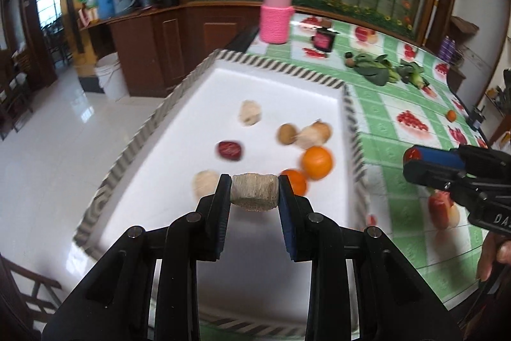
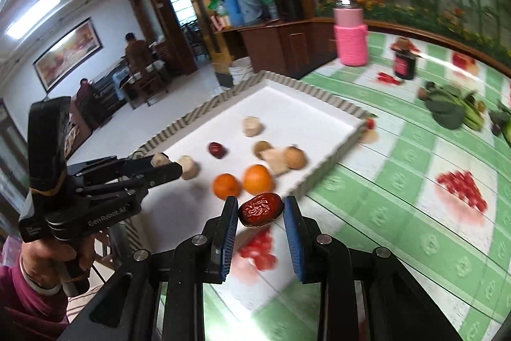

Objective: Organize fruits
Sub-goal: 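Carry the cube and date into the white tray and open both tools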

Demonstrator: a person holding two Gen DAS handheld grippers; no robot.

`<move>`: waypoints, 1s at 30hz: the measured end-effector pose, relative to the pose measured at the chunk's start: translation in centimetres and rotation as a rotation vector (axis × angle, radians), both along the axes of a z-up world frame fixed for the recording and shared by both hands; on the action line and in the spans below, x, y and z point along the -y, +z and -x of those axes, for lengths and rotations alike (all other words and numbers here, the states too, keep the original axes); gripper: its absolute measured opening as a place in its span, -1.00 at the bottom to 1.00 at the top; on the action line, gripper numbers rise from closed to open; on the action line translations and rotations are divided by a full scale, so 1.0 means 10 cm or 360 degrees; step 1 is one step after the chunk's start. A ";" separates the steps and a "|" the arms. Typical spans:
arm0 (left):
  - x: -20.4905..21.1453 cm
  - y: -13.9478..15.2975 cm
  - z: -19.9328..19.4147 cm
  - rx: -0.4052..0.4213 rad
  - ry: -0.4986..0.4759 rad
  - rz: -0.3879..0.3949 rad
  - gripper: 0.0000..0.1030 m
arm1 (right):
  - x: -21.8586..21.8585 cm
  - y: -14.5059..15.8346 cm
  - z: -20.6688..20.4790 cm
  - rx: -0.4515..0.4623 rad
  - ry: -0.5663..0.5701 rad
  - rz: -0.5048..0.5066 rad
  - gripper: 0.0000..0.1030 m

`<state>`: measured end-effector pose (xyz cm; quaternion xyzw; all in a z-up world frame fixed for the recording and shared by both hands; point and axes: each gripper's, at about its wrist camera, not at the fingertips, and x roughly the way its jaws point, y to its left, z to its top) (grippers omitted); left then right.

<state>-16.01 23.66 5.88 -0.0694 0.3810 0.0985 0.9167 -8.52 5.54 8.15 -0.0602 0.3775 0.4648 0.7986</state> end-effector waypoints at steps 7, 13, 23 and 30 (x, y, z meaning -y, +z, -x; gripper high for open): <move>-0.07 -0.11 0.09 -0.0022 -0.0006 0.0019 -0.46 | -0.33 -0.04 0.07 -0.0008 0.0081 0.0039 -0.45; -0.05 -0.20 0.06 -0.0055 -0.0031 0.0007 -0.46 | -0.49 -0.12 0.06 -0.0027 0.0126 0.0077 -0.45; -0.13 -0.27 0.03 -0.0089 -0.0009 0.0012 -0.46 | -0.62 -0.16 0.11 -0.0030 0.0175 0.0150 -0.45; -0.18 -0.30 0.02 -0.0101 0.0015 0.0007 -0.46 | -0.78 -0.26 0.15 -0.0017 0.0232 0.0220 -0.45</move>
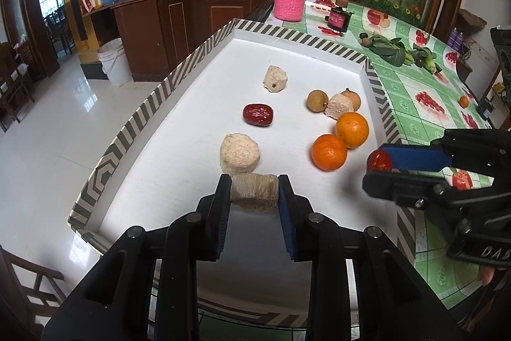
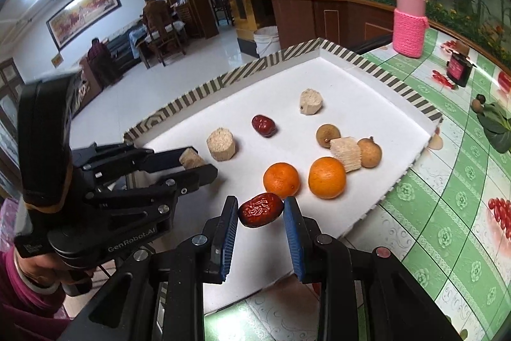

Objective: Organize fruits
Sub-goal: 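Carry the cube and date into the white tray and open both tools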

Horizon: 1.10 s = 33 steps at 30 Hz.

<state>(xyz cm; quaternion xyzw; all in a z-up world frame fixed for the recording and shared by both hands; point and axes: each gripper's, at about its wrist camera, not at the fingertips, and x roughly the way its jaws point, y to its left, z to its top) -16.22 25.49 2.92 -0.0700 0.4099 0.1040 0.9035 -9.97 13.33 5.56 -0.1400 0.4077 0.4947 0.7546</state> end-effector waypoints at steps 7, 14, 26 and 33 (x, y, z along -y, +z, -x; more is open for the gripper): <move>0.01 -0.05 -0.04 -0.0029 0.0022 -0.0011 -0.46 | -0.16 -0.16 0.02 0.0077 0.0030 0.0152 -0.45; -0.06 -0.08 -0.05 -0.0055 0.0076 -0.0030 -0.46 | -0.25 -0.28 0.03 0.0164 0.0037 0.0251 -0.44; -0.14 0.07 0.03 0.0028 0.0162 -0.0023 0.19 | 0.01 -0.06 0.01 0.0104 -0.0041 0.0087 -0.40; -0.14 0.24 0.09 0.0125 0.0209 0.0004 0.19 | 0.30 0.15 -0.06 0.0058 -0.0148 -0.0071 -0.39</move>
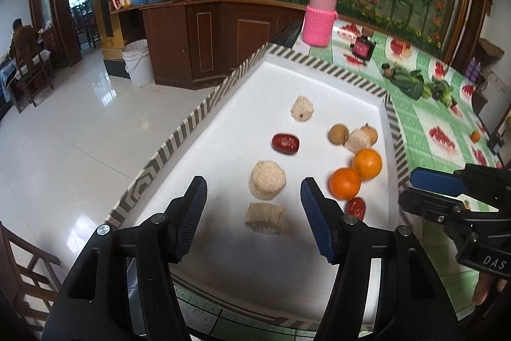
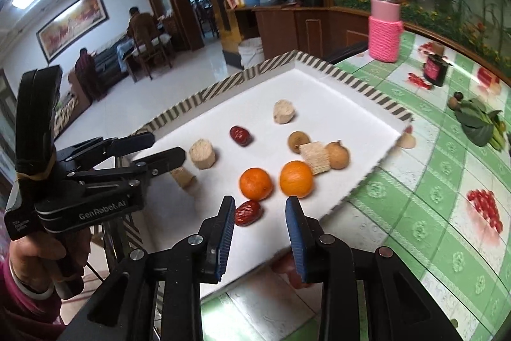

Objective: Organize fruits
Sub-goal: 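Carry the cube and date into the white tray and open both tools, then withdraw both open tools from the tray back over the table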

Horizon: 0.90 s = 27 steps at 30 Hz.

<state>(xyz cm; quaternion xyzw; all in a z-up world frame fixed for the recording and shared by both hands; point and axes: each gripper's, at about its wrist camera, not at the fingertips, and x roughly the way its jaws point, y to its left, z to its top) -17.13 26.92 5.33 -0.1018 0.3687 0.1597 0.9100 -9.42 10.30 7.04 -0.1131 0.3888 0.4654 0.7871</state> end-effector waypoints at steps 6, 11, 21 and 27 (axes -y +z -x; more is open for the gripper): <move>0.11 0.16 0.02 0.0088 -0.0020 0.0019 0.19 | 0.27 0.13 -0.03 0.0010 -0.0089 -0.0080 -0.39; 0.32 0.28 -0.02 0.0140 -0.0083 -0.0024 0.19 | 0.60 0.21 -0.06 0.0023 -0.0193 -0.0137 -0.39; 1.01 0.27 -0.37 0.0099 -0.0288 -0.0065 0.20 | 1.28 0.13 -0.13 0.0011 -0.0420 -0.0111 -0.39; 1.51 0.24 -0.59 0.0067 -0.0427 -0.0111 0.20 | 1.76 0.12 -0.23 0.0030 -0.0583 -0.0106 -0.38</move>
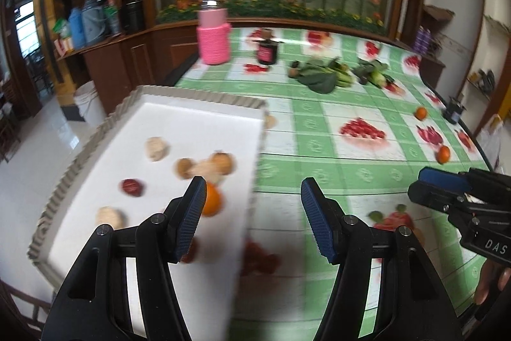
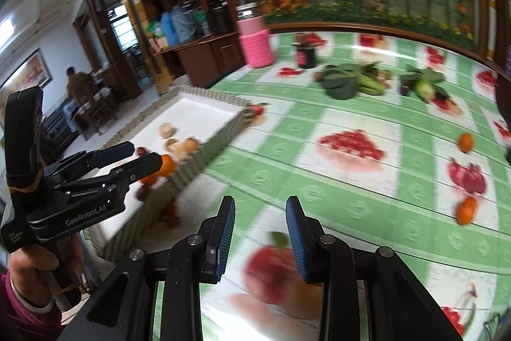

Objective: Organize fruits
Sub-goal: 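Withdraw both open tools from the tray back over the table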

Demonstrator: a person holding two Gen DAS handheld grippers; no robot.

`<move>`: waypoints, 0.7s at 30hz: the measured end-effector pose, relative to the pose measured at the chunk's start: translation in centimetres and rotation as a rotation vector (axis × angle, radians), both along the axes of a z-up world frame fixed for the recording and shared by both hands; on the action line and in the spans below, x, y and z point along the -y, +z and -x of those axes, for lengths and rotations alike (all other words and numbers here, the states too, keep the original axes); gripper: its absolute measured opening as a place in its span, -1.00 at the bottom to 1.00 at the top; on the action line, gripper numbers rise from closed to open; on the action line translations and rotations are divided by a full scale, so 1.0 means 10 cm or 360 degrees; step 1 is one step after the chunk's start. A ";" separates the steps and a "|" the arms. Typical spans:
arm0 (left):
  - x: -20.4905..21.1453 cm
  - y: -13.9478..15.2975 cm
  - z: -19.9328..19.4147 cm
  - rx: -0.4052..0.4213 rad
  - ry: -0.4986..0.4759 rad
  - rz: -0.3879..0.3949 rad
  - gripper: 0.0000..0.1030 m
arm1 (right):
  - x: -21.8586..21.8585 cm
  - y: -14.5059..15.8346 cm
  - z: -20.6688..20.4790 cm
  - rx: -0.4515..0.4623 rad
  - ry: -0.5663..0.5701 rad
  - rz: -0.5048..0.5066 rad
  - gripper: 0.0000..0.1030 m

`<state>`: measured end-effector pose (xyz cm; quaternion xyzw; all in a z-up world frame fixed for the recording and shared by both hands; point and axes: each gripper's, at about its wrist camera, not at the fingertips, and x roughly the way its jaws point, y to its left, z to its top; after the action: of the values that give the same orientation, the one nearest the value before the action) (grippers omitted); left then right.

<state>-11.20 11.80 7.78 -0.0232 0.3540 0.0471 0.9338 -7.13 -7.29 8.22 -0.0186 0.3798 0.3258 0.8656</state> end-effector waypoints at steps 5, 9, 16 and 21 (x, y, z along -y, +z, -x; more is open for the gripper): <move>0.39 -0.04 -0.17 -0.0020 -0.0124 -0.0030 0.20 | 0.46 -0.06 -0.11 -0.0031 -0.0148 -0.0005 -0.37; 0.67 -0.09 -0.28 -0.0046 -0.0215 -0.0044 0.20 | 0.78 -0.13 -0.14 -0.0052 -0.0248 -0.0004 -0.37; 1.05 -0.21 -0.46 -0.0106 -0.0347 -0.0027 0.20 | 1.20 -0.21 -0.23 -0.0080 -0.0377 0.0011 -0.34; 1.21 -0.29 -0.60 -0.0168 -0.0422 0.0030 0.20 | 1.43 -0.29 -0.30 -0.0093 -0.0458 0.0036 -0.32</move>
<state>-5.25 -0.27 4.89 0.0176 0.4030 -0.0788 0.9116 -4.13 -21.55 5.36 0.0357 0.4072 0.1943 0.8917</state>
